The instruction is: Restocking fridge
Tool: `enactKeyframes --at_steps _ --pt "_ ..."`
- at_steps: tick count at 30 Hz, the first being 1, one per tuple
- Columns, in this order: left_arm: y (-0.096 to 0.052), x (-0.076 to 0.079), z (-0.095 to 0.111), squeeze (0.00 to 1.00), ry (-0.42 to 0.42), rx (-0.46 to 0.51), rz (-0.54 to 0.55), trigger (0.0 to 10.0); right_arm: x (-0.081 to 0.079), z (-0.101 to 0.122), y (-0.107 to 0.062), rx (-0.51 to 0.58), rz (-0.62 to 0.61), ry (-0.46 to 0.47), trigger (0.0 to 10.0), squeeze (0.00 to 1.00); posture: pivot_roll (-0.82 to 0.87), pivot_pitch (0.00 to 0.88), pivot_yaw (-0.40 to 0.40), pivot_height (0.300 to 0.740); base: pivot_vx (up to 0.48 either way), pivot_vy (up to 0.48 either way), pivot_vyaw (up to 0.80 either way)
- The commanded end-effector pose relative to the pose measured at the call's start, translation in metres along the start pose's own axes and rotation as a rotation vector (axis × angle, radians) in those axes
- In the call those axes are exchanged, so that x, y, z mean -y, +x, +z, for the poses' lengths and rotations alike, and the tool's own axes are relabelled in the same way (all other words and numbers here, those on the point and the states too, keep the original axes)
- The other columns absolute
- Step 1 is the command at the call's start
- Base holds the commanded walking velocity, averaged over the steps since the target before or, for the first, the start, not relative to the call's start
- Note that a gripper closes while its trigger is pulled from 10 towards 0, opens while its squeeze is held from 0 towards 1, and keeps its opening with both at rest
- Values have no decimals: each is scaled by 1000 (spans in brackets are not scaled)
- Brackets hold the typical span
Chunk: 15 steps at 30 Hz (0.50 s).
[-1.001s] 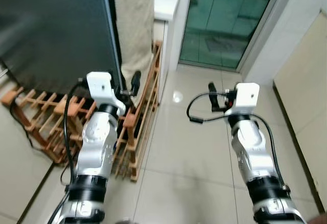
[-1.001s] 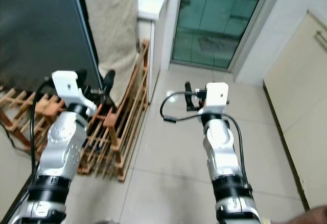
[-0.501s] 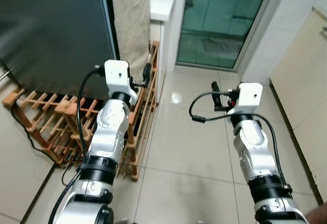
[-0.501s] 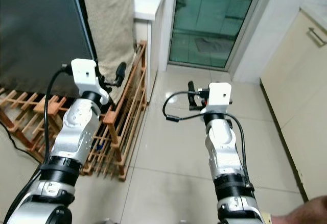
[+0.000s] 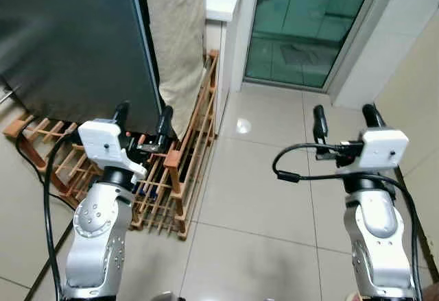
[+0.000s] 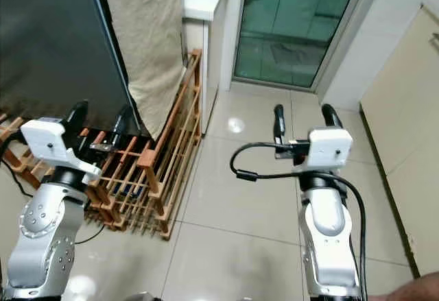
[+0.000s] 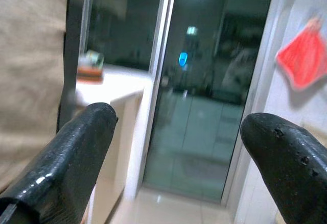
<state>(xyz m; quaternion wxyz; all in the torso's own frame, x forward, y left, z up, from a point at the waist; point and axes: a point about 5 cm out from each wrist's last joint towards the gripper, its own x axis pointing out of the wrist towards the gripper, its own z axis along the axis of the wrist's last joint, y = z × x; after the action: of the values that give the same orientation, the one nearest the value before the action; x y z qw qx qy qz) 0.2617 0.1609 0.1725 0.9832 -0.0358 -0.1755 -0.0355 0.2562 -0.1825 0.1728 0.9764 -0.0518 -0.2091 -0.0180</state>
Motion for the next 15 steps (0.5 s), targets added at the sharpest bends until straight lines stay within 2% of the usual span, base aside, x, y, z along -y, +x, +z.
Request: enactKeyframes --at_steps 1,2,3,4,9,15 --pt "9 4 3 0 -5 12 40 10000 4 5 4 14 -24 -2 10000 0 -64 0 -51 740 0 0 0" --pt "9 4 3 0 -5 12 40 10000 4 5 4 14 -24 -2 10000 0 -64 0 -51 740 0 0 0" --pt "23 12 6 0 -72 31 44 10000 11 1 12 -9 -69 16 10000 0 -85 0 -58 740 0 0 0" --pt "28 17 8 0 -92 43 31 10000 15 0 14 -18 -87 19 10000 0 -88 0 -57 740 0 0 0" --pt "33 29 13 0 -130 73 -48 10000 14 3 22 -3 -74 -5 10000 0 -105 0 -47 740 0 0 0" --pt "39 29 23 0 -145 124 -23 10000 7 7 31 23 -41 -21 10000 0 -101 0 -45 740 459 0 0"
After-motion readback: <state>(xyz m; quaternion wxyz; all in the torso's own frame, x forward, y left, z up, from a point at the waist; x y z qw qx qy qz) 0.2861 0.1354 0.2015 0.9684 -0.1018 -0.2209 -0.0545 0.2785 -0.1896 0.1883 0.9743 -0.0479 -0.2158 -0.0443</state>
